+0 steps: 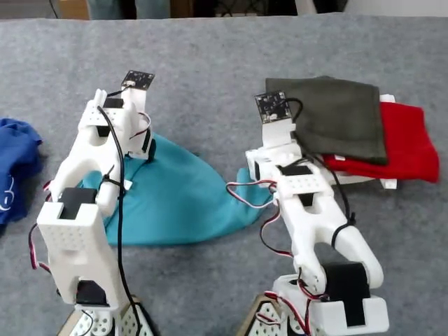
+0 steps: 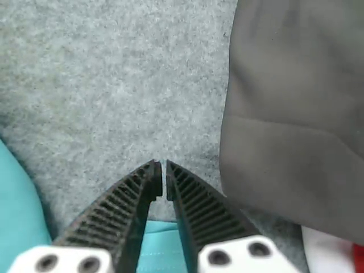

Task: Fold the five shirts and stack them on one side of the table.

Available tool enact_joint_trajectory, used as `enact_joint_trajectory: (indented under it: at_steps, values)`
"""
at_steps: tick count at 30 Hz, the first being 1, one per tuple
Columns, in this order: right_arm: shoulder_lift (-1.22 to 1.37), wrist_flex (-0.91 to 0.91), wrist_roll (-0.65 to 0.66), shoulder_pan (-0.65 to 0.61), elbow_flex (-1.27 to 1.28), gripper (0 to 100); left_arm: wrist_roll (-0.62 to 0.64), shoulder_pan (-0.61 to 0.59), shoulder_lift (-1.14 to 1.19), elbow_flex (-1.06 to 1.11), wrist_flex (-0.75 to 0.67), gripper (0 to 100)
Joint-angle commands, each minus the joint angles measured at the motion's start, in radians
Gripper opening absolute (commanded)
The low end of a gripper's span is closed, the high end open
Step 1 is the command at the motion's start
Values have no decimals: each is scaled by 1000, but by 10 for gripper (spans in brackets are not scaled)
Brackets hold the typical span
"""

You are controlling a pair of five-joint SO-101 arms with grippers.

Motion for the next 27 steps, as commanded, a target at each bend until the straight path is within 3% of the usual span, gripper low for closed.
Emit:
enact_joint_trajectory:
  at_steps: [1,4,8,27]
  values:
    - [-19,-18,-11,12,-18,25,-6,5,2,-28,0,169]
    - [-19,-18,-11,12,-18,25,-6,4,2,-54,46,155]
    - [-19,-18,-12,12,-18,25,-6,4,2,-110,106,30]
    - [-19,-18,-12,12,-16,25,0,-19,2,-447,430,29]
